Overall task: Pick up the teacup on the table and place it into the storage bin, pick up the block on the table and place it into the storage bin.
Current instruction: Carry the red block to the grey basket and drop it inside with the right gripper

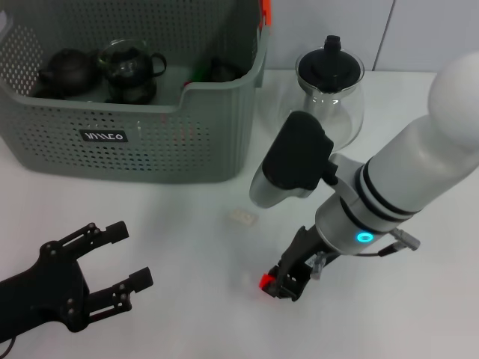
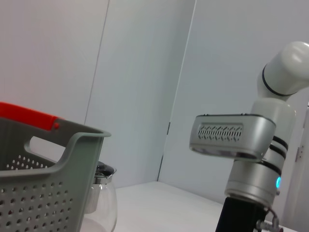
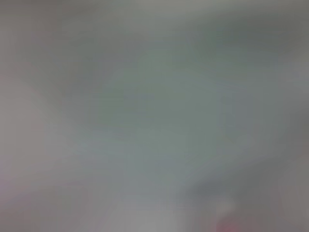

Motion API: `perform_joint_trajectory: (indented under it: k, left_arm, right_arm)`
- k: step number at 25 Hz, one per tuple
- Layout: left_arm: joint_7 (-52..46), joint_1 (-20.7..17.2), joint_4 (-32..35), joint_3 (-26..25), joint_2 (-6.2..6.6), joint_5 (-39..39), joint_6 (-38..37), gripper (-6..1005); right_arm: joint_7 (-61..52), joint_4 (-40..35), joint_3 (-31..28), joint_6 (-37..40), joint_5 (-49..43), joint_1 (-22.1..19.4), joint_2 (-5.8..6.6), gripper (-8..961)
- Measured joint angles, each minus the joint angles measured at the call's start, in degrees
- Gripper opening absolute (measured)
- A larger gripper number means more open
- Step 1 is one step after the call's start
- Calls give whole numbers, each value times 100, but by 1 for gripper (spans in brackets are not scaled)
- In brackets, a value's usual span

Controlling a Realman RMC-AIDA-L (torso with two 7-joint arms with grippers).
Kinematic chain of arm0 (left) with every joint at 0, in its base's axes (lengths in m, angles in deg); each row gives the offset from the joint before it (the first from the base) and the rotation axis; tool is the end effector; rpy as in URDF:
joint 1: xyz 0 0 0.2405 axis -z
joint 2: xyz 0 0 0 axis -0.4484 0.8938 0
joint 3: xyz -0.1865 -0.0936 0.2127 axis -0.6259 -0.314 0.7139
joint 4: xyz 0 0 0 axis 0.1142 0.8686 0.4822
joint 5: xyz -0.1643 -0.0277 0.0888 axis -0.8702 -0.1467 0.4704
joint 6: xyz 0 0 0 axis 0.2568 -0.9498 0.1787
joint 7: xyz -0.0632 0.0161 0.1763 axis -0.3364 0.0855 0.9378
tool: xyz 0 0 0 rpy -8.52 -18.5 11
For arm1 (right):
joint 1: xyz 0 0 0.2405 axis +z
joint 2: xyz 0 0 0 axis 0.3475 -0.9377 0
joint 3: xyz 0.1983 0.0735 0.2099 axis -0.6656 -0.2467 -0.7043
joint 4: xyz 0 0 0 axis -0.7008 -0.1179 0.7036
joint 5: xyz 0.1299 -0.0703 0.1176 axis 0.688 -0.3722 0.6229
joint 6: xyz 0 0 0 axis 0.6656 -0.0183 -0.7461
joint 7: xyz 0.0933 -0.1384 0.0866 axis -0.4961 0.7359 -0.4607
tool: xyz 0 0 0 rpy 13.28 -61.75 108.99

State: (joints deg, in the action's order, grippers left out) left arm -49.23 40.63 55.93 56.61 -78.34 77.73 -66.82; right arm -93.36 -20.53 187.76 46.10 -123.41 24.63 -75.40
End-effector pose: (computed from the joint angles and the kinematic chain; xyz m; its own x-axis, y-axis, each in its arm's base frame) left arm -0.3117 0.2240 -0.0413 0.6437 0.2126 0.7352 0.5095 -0.8358 -0.2044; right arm 0.1923 0.3368 -0.1740 0.8482 -0.4013 0.3458 -0.3711 -0.9160 -0.1527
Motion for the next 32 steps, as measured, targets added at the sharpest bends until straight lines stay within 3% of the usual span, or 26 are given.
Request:
perform_joint_trajectory:
  k: [5,11,17,22,25,28,32]
  left_arm:
    - [0,-10,0,0,0,-8,0,825]
    - [0,-22,0,-33,0,-11,1,825]
    - [0,-23,0,-71,0,4,1,824]
    - [0,-26,0,-71,0,5,0,824]
    - [0,-24,0,-70,0,-2,1,824]
    - [5,5,-8,-70,0,16,1,824]
    - [6,18,-54,-71,-7,26,2,824]
  right_arm:
    - [53,-711,-444,454,-24,-254,33,201]
    - [478,-2292,-1663,1399,267,-763,48,202]
    - [865,-2957,-2548,1479,1210,-678,42,203]
    - [1039,-2714,-2493,279,1388,-335,12,203]
    - [1041,-2234,-2151,-905,1347,-52,12,202]
    - [1059,-1432,-1912,-1938,1349,376,18,202]
    - [1100,134,-1925,-2839,1355,1314,25,203]
